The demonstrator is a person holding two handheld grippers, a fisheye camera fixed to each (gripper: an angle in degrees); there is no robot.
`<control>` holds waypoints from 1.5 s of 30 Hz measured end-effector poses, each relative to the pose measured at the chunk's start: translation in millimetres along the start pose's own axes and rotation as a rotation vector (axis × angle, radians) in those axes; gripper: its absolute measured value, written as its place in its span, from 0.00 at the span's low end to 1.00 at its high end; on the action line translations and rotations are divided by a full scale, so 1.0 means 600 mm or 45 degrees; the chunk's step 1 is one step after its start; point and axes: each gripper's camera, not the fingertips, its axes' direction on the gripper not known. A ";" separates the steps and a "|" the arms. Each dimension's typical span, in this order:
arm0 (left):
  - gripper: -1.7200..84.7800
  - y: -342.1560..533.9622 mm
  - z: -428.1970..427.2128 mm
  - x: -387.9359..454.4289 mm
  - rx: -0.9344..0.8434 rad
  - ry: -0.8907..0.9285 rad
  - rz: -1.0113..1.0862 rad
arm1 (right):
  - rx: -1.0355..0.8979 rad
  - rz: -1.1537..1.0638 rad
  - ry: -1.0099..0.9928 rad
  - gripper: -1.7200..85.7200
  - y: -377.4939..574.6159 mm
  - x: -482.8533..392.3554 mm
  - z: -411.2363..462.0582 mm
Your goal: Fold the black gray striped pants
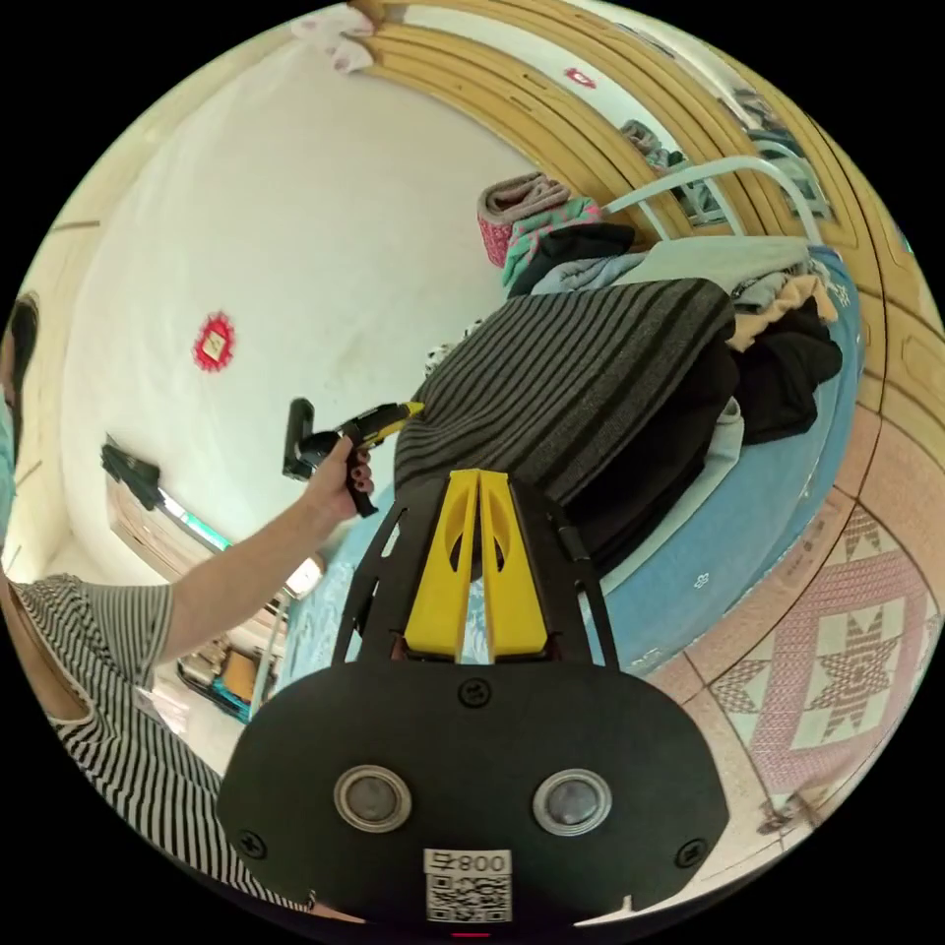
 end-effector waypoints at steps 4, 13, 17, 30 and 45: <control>0.02 -0.037 -0.012 0.033 -0.040 -0.150 0.047 | -0.137 -0.127 0.189 0.02 -0.011 -0.036 0.082; 0.02 -0.079 -0.078 0.077 -0.080 -0.083 0.034 | -0.161 -0.208 0.310 0.02 -0.013 -0.103 0.115; 0.02 -0.056 -0.138 0.114 0.085 0.018 0.031 | -0.009 -0.346 0.343 0.02 0.000 -0.166 0.086; 0.02 0.005 -0.213 0.226 0.107 -0.092 0.090 | -0.184 -0.583 0.569 0.02 0.031 -0.221 0.224; 0.02 0.270 -0.063 0.252 -0.573 -0.431 0.036 | -0.172 -0.584 0.522 0.02 0.005 -0.232 0.237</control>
